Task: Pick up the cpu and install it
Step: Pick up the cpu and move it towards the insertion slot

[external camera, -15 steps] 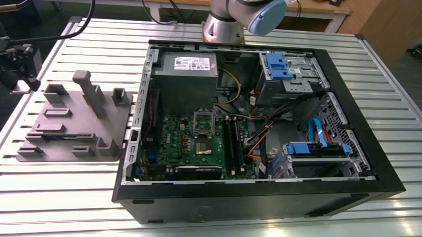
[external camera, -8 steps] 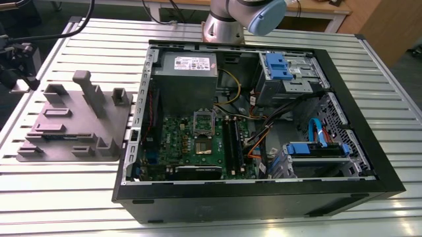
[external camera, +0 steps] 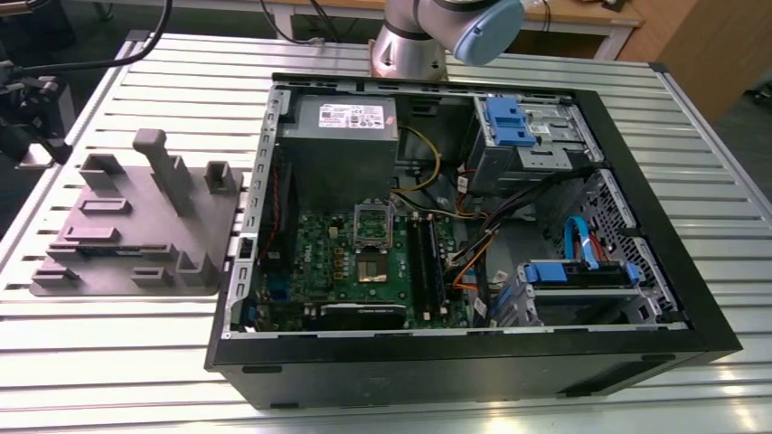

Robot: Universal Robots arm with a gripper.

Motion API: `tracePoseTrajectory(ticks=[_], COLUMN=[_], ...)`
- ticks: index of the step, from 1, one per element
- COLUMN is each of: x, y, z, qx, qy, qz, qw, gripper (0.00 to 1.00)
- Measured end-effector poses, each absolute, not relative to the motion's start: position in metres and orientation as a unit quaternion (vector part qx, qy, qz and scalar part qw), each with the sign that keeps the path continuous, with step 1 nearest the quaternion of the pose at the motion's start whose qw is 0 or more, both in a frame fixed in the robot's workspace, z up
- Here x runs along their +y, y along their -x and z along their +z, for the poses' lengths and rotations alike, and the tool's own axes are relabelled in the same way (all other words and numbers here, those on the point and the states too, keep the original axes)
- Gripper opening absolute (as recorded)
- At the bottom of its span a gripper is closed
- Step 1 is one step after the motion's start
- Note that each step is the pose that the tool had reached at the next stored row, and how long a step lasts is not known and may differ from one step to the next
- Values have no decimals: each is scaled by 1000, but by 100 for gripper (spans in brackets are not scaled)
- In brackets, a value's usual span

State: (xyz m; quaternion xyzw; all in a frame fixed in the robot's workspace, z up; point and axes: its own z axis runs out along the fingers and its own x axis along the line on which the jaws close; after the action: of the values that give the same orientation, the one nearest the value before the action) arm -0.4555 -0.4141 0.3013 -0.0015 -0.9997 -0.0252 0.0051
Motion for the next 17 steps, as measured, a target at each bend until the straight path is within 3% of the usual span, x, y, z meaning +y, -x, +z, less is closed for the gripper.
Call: tracePoseTrajectory(ticks=[17], x=[-414], y=[455], z=[310], qx=[-1000], qy=[1], qz=[-25], qw=[5], gripper=[47])
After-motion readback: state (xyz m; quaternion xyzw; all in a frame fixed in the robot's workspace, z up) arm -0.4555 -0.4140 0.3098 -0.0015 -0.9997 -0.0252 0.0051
